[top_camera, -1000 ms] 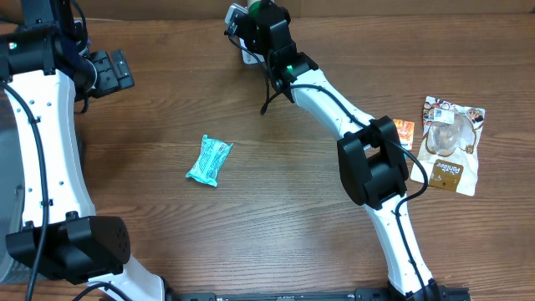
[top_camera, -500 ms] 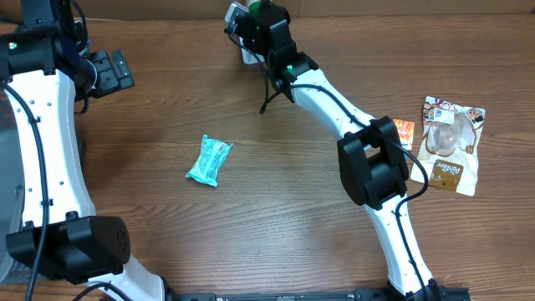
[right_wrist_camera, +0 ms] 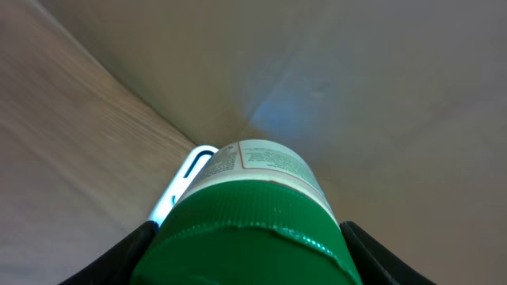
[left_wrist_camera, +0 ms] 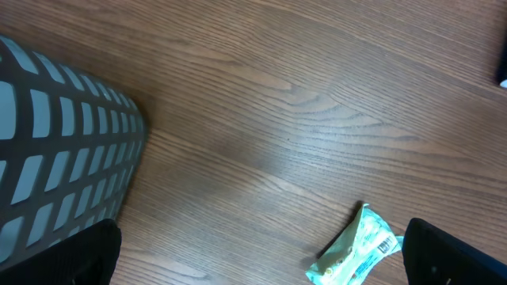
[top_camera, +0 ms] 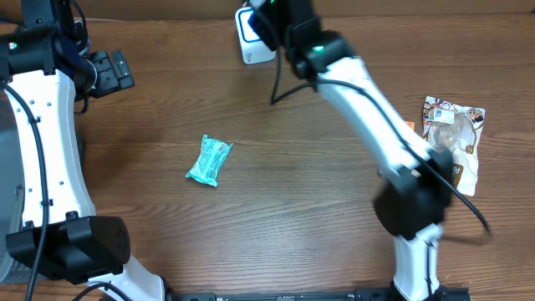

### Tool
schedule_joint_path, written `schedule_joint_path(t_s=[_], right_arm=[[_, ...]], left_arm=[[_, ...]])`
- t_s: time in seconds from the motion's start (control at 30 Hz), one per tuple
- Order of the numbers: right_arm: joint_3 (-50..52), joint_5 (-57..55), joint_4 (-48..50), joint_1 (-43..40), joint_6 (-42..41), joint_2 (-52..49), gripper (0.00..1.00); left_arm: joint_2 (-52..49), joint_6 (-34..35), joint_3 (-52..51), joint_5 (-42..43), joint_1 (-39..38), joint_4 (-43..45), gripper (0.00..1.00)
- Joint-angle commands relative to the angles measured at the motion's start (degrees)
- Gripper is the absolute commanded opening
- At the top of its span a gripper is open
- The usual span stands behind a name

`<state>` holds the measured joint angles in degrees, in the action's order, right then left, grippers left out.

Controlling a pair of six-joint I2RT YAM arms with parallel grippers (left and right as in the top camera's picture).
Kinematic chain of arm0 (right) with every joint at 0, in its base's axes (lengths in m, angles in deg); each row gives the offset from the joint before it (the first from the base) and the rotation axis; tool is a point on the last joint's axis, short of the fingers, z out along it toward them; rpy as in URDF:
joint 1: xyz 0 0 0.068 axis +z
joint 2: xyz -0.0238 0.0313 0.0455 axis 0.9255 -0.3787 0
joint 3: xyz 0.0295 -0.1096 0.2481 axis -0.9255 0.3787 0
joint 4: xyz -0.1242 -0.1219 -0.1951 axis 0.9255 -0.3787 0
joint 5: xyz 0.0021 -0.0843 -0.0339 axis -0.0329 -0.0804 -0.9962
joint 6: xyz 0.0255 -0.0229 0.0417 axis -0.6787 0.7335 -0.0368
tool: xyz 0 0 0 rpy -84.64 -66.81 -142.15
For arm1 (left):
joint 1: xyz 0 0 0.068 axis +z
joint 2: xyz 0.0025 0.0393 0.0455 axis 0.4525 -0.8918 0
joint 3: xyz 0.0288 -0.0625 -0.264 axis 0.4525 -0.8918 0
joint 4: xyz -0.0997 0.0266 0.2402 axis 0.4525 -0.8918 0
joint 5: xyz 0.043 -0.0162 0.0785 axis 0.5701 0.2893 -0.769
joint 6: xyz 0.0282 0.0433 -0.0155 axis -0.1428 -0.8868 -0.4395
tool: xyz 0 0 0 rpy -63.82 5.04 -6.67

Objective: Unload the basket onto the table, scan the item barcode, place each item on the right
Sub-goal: 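Carry the jar right and set it beside the orange box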

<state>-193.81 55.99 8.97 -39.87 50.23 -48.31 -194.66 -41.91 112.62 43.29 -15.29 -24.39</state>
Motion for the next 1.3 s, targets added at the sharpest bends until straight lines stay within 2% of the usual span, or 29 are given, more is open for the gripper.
schedule_joint_path(t_s=[0.0, 0.17, 0.27, 0.37, 0.53, 0.83, 1.1, 1.27], right_arm=[[-1.18, 2.86, -6.40, -1.81, -14.12, 9.92, 0.48], [-1.18, 9.18, -27.87, -5.31, -24.57, 15.54, 0.47], [-0.59, 9.29, -40.54, -7.52, -25.86, 15.17, 0.46], [3.45, 9.03, -46.71, -9.66, -25.83, 14.78, 0.46], [15.45, 9.05, -43.36, -13.62, -25.83, 14.75, 0.46], [36.17, 9.05, -25.92, -19.47, -25.83, 14.69, 0.43], [42.93, 7.98, -22.86, -21.53, -25.83, 14.69, 0.43], [43.65, 6.05, -22.88, -21.53, -25.86, 14.67, 0.47]], left_arm=[[1.42, -1.29, 0.79, -0.28, -0.02, -0.02, 1.00], [1.42, -1.29, 0.79, -0.28, -0.02, -0.02, 1.00], [1.42, -1.29, 0.79, -0.28, -0.02, -0.02, 1.00], [1.42, -1.29, 0.79, -0.28, -0.02, -0.02, 1.00], [1.42, -1.29, 0.79, -0.28, -0.02, -0.02, 1.00], [1.42, -1.29, 0.79, -0.28, -0.02, -0.02, 1.00], [1.42, -1.29, 0.79, -0.28, -0.02, -0.02, 1.00], [1.42, -1.29, 0.79, -0.28, -0.02, -0.02, 0.99]])
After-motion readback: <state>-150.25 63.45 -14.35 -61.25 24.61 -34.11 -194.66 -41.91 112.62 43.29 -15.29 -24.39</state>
